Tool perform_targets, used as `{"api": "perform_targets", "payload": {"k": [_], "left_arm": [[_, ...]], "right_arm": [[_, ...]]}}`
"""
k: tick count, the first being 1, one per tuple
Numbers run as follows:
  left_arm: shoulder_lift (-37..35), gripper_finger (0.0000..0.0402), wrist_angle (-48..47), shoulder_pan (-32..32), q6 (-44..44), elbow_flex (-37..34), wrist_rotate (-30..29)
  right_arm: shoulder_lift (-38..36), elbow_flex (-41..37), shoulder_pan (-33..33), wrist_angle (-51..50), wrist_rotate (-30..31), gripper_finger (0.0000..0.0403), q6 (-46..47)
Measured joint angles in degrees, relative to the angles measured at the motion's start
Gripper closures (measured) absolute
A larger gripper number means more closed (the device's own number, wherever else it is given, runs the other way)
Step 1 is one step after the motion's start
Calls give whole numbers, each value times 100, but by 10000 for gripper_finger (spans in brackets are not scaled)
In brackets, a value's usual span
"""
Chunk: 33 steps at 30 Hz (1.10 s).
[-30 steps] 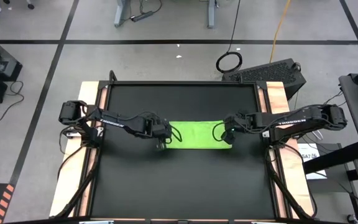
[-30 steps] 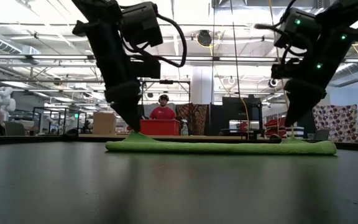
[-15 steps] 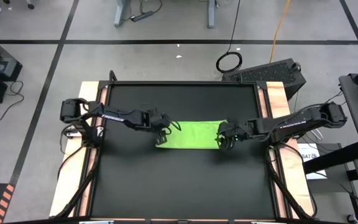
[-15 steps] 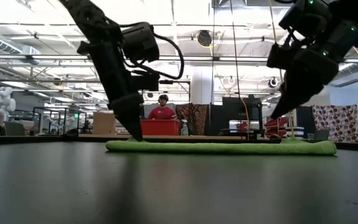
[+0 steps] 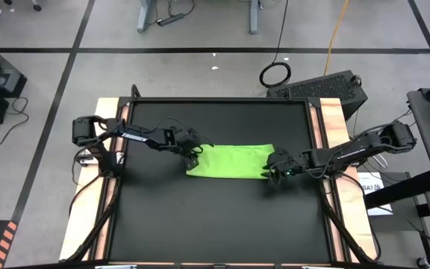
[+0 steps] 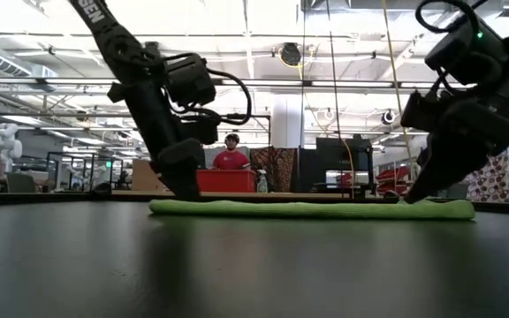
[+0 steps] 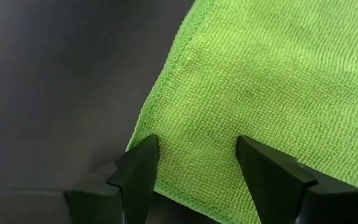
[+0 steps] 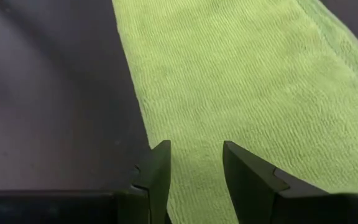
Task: Roll towel
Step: Fold green microfiber towel
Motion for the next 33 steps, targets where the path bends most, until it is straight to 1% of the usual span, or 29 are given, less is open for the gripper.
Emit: {"api": "perform_targets", "payload": {"k": [7,12,16,19,22,24,29,33], "left_arm": [[19,174,236,-2,283,-30,28],[-64,174,179,-11,257,-12,-110],[-297,174,-86,-7,152,-6,-311],[-521,174,-532,-7,158,41,-483],[-749,174,-619,-72,144,86,-541],[-874,174,-554,-187,144,86,-442],[-883,174,-324,-645,138,88,342],[-785,174,-114,-1091,105,88,423]], "right_arm": [[0,-215,0,133,2,267,125],[0,-269,0,170,5,267,313],[0,-269,0,191,29,267,479],[0,-269,0,220,33,267,638],[0,-269,0,247,33,267,831],[0,-269,0,253,25,267,953],[0,-269,4,302,-17,267,995],[0,-269,2,316,-105,267,963]]}}
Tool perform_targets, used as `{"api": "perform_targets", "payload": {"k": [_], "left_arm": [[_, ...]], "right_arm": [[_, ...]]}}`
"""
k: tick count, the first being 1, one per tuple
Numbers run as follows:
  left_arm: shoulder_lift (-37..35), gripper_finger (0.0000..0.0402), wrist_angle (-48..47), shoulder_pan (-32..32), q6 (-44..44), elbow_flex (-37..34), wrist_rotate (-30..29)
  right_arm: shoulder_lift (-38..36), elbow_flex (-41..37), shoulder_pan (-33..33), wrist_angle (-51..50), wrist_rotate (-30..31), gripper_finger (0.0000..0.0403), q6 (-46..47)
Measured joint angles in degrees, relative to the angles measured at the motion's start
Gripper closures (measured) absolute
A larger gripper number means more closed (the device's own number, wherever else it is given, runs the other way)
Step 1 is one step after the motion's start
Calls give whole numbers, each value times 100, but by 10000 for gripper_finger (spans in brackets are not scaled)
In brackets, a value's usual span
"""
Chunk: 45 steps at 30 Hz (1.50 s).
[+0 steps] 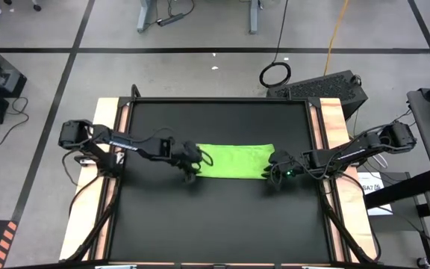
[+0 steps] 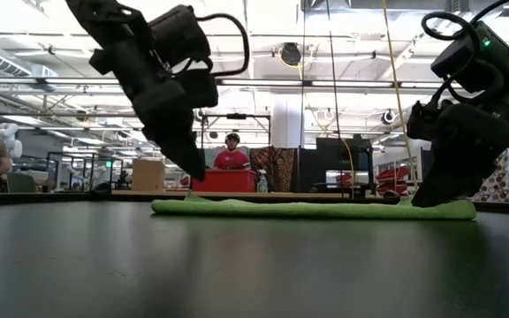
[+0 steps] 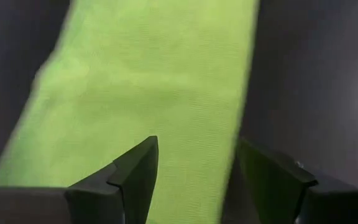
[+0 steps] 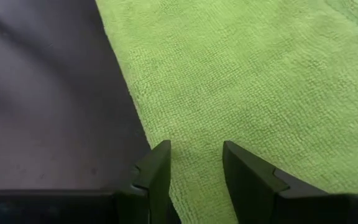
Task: Roll towel
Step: Fold green microfiber towel
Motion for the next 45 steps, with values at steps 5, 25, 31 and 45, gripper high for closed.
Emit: {"api": "perform_targets", "payload": {"k": [5,25,31,45], "left_arm": [[156,174,535,-365,-8,0,-327],[1364,174,767,-180,-198,345,-462],[1378,174,726,129,184,395,-695],[1386,174,450,629,2330,555,-1014]], "right_arm": [[-2,18,-4,39,-15,267,-223],[196,483,-57,-846,307,267,-919],[601,490,28,-566,184,267,-701],[1607,841,693,1050,-358,267,-95]]}}
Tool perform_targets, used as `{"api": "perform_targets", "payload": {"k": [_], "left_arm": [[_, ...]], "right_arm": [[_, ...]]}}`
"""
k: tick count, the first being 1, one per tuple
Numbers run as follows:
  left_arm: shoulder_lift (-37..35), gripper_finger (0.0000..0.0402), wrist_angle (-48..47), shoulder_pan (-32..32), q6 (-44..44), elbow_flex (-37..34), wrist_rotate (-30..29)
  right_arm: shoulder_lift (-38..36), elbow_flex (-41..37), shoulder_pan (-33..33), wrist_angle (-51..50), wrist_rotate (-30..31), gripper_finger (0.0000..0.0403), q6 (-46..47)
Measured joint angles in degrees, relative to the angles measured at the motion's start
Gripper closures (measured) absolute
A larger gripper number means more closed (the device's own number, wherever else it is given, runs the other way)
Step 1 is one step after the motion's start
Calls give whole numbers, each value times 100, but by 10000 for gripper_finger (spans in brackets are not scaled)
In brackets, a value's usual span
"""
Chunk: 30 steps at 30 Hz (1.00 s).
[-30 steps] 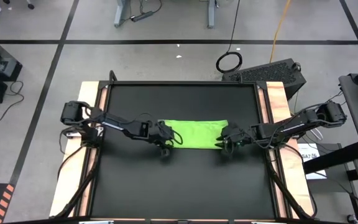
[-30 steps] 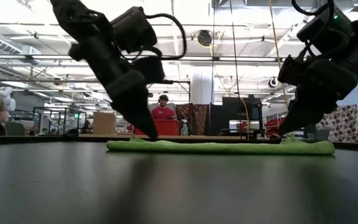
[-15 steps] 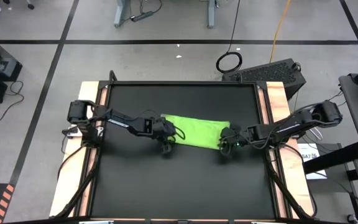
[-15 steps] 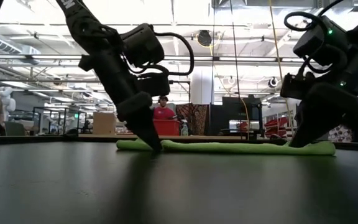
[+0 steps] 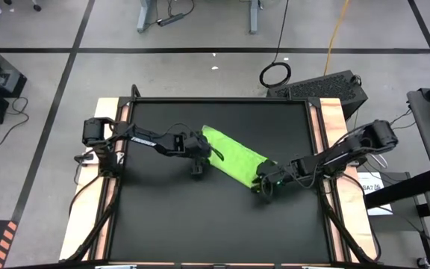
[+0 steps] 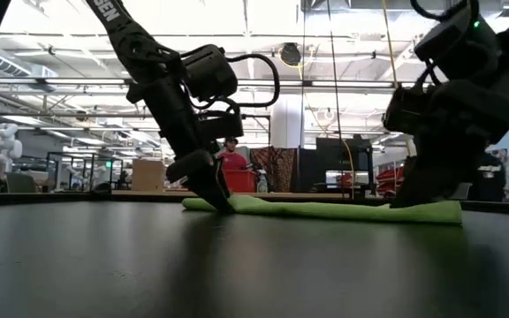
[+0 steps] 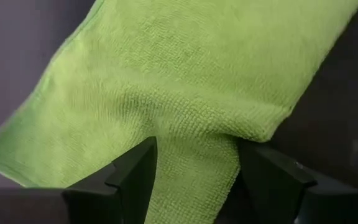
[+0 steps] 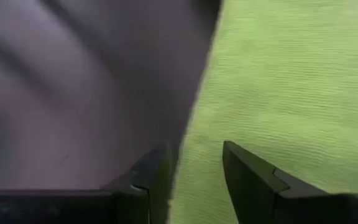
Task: Roll towel
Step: Fold green microfiber towel
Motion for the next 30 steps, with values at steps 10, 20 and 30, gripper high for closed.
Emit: {"api": "perform_targets", "payload": {"k": [10,20,30], "left_arm": [[19,174,-1219,-35,536,604,-602],[13,174,-2002,-403,-340,1365,-717],[251,174,-294,-611,-1141,1383,-106]], "right_arm": [[635,1012,284,-318,-332,267,-579],[53,1741,279,-2777,568,267,-1307],[-112,1726,6,-4007,1095,267,-1402]]}}
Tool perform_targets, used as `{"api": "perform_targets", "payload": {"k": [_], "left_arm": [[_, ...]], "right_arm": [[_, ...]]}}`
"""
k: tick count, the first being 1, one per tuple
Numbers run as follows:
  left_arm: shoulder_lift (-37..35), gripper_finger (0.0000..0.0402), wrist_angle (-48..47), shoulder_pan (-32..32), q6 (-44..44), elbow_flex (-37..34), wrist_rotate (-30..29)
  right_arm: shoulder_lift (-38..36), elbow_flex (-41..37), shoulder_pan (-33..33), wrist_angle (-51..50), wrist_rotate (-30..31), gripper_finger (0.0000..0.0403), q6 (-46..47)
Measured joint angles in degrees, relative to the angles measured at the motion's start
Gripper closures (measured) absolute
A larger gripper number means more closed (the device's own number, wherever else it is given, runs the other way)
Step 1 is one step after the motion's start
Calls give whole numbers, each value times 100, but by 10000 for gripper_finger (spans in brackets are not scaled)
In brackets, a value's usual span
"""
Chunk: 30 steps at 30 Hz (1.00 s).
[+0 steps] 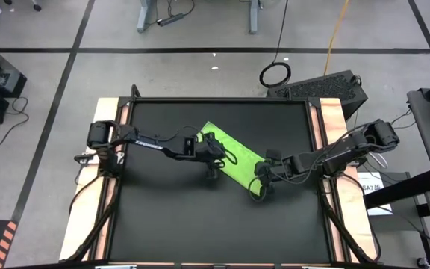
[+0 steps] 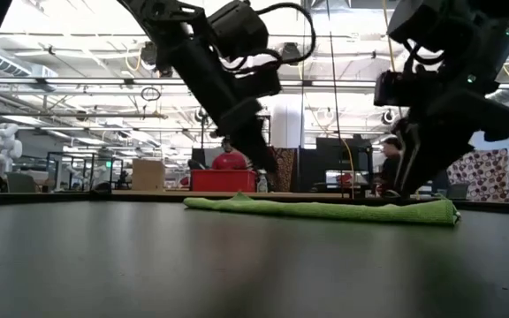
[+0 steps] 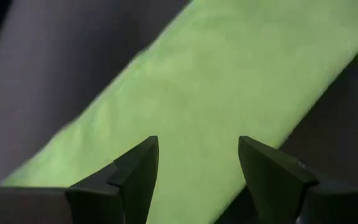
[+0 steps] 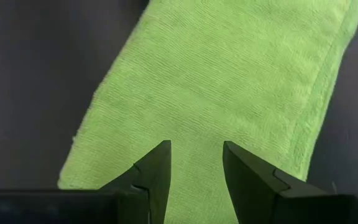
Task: Roll towel
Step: Fold green microfiber towel
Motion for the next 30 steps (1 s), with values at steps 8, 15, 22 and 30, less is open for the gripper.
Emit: {"api": "perform_targets", "payload": {"k": [8,15,22,30], "left_arm": [[518,174,-85,14,-291,-16,105],[592,174,-125,14,399,-8,-342],[592,174,-131,153,1499,-8,-639],[522,174,-288,274,1509,-8,-679]], "right_arm": [[29,-225,-4,208,-19,267,279],[31,-822,51,1473,-561,267,878],[158,-911,398,2515,-608,267,1375],[460,-908,639,3383,-590,267,1462]]}}
